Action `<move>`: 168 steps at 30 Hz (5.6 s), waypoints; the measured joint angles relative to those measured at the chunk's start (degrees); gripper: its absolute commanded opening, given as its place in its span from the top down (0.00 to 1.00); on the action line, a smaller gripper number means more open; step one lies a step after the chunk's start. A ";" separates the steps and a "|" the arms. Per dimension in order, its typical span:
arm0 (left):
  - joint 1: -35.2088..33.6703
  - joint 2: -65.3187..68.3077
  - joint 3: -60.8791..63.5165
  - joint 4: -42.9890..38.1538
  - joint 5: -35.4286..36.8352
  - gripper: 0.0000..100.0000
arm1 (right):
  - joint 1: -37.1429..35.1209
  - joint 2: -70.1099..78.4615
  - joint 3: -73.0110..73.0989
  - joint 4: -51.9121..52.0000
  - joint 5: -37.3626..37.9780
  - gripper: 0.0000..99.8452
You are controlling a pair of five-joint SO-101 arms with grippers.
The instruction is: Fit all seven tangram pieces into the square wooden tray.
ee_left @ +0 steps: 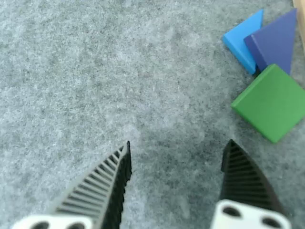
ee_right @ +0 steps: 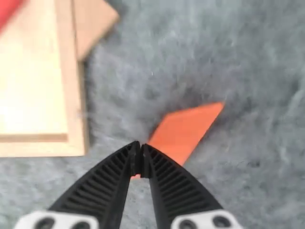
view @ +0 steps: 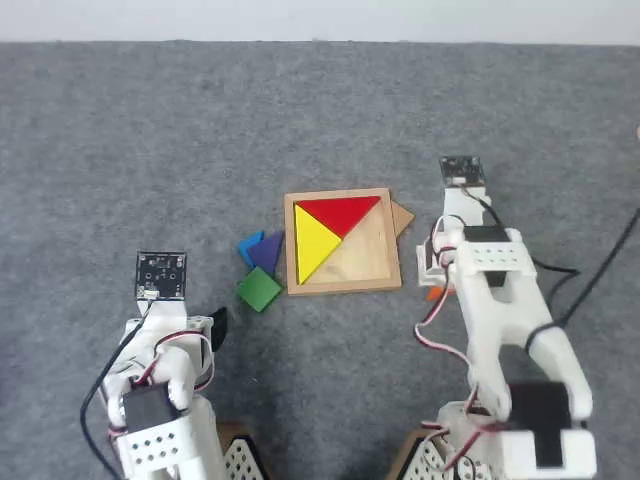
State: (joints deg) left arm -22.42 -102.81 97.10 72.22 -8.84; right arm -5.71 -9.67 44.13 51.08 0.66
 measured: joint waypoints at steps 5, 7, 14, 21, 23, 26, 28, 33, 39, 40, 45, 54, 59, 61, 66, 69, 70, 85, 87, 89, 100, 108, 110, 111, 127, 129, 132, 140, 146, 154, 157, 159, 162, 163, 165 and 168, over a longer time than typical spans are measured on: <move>0.00 0.00 0.00 0.00 0.00 0.70 | 5.54 1.76 0.09 0.00 0.62 0.99; 0.00 0.00 0.00 0.00 0.00 0.70 | 7.74 1.76 0.09 0.00 1.85 0.99; 0.00 0.00 0.00 0.00 0.00 0.70 | 13.89 1.76 2.02 -2.20 5.45 0.99; 0.00 0.00 0.00 0.00 0.00 0.70 | 10.99 0.62 2.02 -2.02 5.36 0.99; 0.00 0.00 0.00 0.00 0.00 0.70 | 8.79 -2.02 2.02 -1.67 2.90 0.98; 0.00 0.00 0.00 0.00 0.00 0.70 | 5.27 -5.80 2.02 -1.49 -1.41 0.91; 0.00 0.00 0.00 0.00 0.00 0.70 | 2.46 -6.86 2.02 -1.49 -3.43 0.87; 0.00 0.00 0.00 0.00 0.00 0.70 | 0.79 -5.89 2.02 -1.49 -4.40 0.87; 0.00 0.00 0.00 0.00 0.00 0.70 | 2.02 2.20 1.14 -1.49 -1.41 0.91; 0.00 0.00 0.00 0.00 0.00 0.70 | 3.08 3.16 0.09 -0.97 -1.14 0.91; 0.00 0.00 0.00 0.00 0.00 0.70 | 6.95 6.42 -2.99 1.41 -0.44 0.91; 0.00 0.00 0.00 0.00 0.00 0.70 | 10.11 7.38 -2.73 2.73 0.53 0.91; 0.00 0.00 0.00 0.00 0.00 0.70 | 10.20 6.15 -2.64 2.99 0.53 0.91; 0.00 0.00 0.00 0.00 0.00 0.70 | 9.58 2.99 -2.64 3.08 0.44 0.91; 0.00 0.00 0.00 0.00 0.00 0.70 | 2.99 -8.09 -2.64 4.22 -1.76 0.91; 0.00 0.00 0.00 0.00 0.00 0.70 | -2.46 -10.02 -2.64 4.48 -2.11 0.91; 0.00 0.00 0.00 0.00 0.00 0.70 | -3.08 -10.02 -2.64 4.48 -2.11 0.91; 0.00 0.00 0.00 0.00 0.00 0.70 | 3.78 7.74 -5.27 2.90 -1.05 0.91; 0.00 0.00 0.00 0.00 0.00 0.70 | 4.57 8.00 -5.45 3.08 -0.35 0.91; 0.00 0.00 0.00 0.00 0.00 0.70 | 5.45 8.09 -5.36 3.16 0.26 0.91; 0.00 0.00 0.00 0.00 0.00 0.70 | 9.67 9.14 -4.13 3.16 0.70 0.91; 0.00 0.00 0.00 0.00 0.00 0.70 | 4.75 0.53 -3.87 3.43 0.79 0.91; 0.00 0.00 0.00 0.00 0.00 0.70 | 3.16 -3.96 -3.87 3.52 0.00 0.91; 0.00 0.00 0.00 0.00 0.00 0.70 | 2.46 -5.89 -3.60 3.52 -0.53 0.91; 0.00 0.00 0.00 0.00 0.00 0.70 | -4.13 4.40 -7.91 -0.26 -14.77 0.88; 0.00 0.00 0.00 0.00 0.00 0.70 | -4.04 8.44 -9.49 -0.53 -18.90 0.84; 0.00 0.00 0.00 0.00 0.00 0.70 | -4.31 12.31 -11.78 -0.62 -23.03 0.85; 0.00 0.00 0.00 0.00 0.00 0.70 | 3.60 13.10 -12.13 1.23 -22.95 0.85; 0.00 0.00 0.00 0.00 0.00 0.70 | 5.45 12.04 -8.62 1.32 -19.16 0.85; 0.00 0.00 0.00 0.00 0.00 0.70 | 6.07 7.56 -3.34 1.32 -16.35 0.85; 0.00 0.00 0.00 0.00 0.00 0.70 | 8.35 7.38 -3.16 1.32 -15.65 0.85; 0.00 0.00 0.00 0.00 0.00 0.70 | 10.99 7.38 -3.69 1.67 -15.03 0.86; 0.00 0.00 0.00 0.00 0.00 0.70 | 16.79 7.65 -6.68 2.81 -11.43 0.88; 0.00 0.00 0.00 0.00 0.00 0.70 | 18.90 7.65 -8.18 3.43 -9.67 0.89; 0.00 0.00 0.00 0.00 0.00 0.70 | 22.15 7.65 -11.60 5.63 -6.33 0.89; 0.00 0.00 0.00 0.00 0.00 0.70 | 25.23 7.65 -16.53 9.32 -3.60 0.89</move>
State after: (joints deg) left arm -22.42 -102.81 97.10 72.22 -8.84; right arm 19.52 -2.02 27.60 60.40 -2.95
